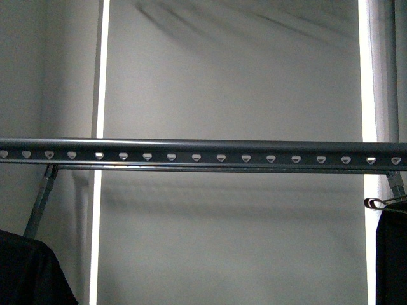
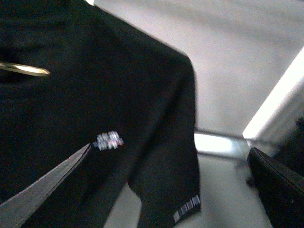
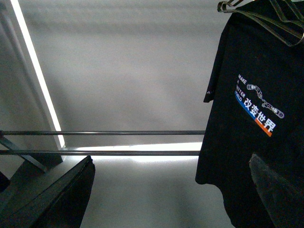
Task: Hang clothes on hanger
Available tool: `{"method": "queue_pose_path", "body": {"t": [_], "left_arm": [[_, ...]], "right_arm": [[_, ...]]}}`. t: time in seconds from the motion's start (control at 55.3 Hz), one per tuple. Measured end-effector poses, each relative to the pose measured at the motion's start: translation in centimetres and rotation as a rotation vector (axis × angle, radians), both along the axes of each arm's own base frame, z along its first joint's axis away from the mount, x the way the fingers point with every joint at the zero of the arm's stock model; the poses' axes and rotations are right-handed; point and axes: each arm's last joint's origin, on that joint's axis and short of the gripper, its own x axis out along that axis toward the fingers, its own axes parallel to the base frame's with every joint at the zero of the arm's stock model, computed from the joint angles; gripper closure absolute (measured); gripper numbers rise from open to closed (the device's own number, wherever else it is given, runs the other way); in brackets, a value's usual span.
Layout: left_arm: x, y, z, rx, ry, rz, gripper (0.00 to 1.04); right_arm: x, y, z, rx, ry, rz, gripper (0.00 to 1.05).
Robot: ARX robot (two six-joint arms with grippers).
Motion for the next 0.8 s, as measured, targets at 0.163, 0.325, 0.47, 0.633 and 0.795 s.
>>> {"method": "queue_pose_path", "body": {"t": [0.163, 0.325, 0.47, 0.633, 0.795], "left_arm": [[8.7, -0.4, 2.7, -0.184, -0.005, 0.156, 0.07], [16.1, -1.0, 2.1, -0.276, 0.112, 0.242, 0.07], [19.2, -0.7, 4.7, -0.312, 0.058, 0.311, 0.07], [21.1, 0.2, 6.7, -0.316, 0.03, 0.376, 0.15], [21.5, 0.7, 5.8, -0.31, 0.092, 0.393, 0.43]], "right_arm": [[0.0, 0.0, 0.0, 0.0, 0.0, 0.001, 0.07], [0.0, 0.0, 0.0, 0.0, 0.0, 0.0, 0.07], [0.0, 0.0, 0.0, 0.0, 0.0, 0.0, 0.07], [0.0, 0.0, 0.0, 0.0, 0.0, 0.0, 0.07], [0.0, 0.0, 0.0, 0.0, 0.0, 0.0, 0.07]]}}
